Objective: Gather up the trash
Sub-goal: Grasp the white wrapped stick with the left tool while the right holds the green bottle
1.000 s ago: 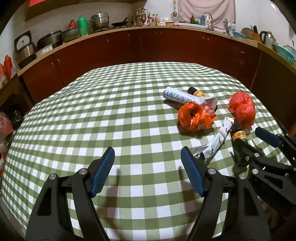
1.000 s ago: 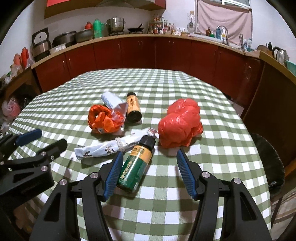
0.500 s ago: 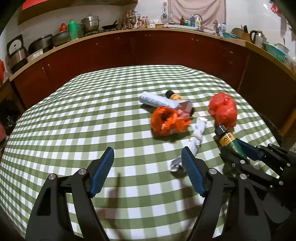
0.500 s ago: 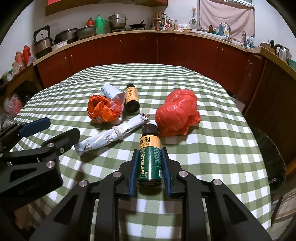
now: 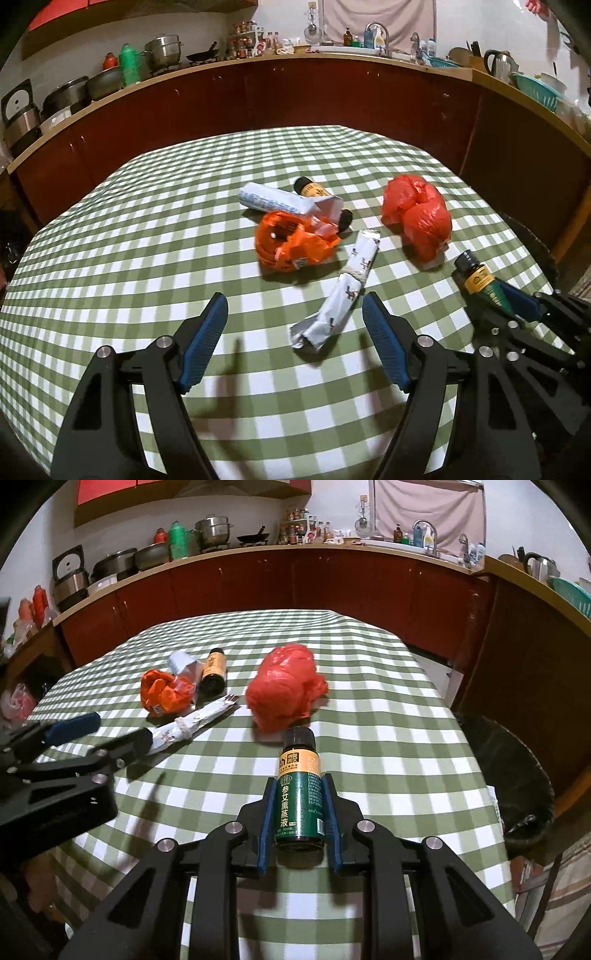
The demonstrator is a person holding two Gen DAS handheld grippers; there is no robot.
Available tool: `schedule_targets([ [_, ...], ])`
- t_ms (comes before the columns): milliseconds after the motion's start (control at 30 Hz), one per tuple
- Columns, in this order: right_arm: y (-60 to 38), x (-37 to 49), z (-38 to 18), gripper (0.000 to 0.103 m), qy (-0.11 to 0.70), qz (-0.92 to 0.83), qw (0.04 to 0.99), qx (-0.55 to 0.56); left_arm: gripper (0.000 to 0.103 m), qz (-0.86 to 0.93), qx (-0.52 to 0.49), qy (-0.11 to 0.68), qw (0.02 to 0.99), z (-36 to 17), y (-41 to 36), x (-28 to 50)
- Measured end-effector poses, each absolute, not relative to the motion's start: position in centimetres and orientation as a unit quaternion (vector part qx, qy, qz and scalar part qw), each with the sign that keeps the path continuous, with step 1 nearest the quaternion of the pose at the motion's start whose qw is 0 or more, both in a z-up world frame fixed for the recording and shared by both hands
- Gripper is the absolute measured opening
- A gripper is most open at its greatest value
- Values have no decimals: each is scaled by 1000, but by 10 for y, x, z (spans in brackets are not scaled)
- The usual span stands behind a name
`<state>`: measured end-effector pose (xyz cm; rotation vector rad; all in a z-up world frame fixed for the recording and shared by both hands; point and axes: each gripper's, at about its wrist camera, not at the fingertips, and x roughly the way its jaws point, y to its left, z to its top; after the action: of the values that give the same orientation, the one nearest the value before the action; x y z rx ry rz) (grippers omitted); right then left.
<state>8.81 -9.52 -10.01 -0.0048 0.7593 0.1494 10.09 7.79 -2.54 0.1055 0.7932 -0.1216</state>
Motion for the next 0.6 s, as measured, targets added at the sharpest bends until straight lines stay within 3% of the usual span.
schedule_targets([
  [133, -98, 88, -97, 25, 363, 69, 929, -3, 61, -72, 57, 390, 916, -29, 69, 105],
  [400, -108, 89, -96, 25, 360, 64, 931, 5, 26, -96, 66, 400, 909, -39, 57, 107],
  [600, -112, 88, -96, 25, 359, 61, 931, 7, 17, -102, 66, 398, 909, -41, 52, 105],
])
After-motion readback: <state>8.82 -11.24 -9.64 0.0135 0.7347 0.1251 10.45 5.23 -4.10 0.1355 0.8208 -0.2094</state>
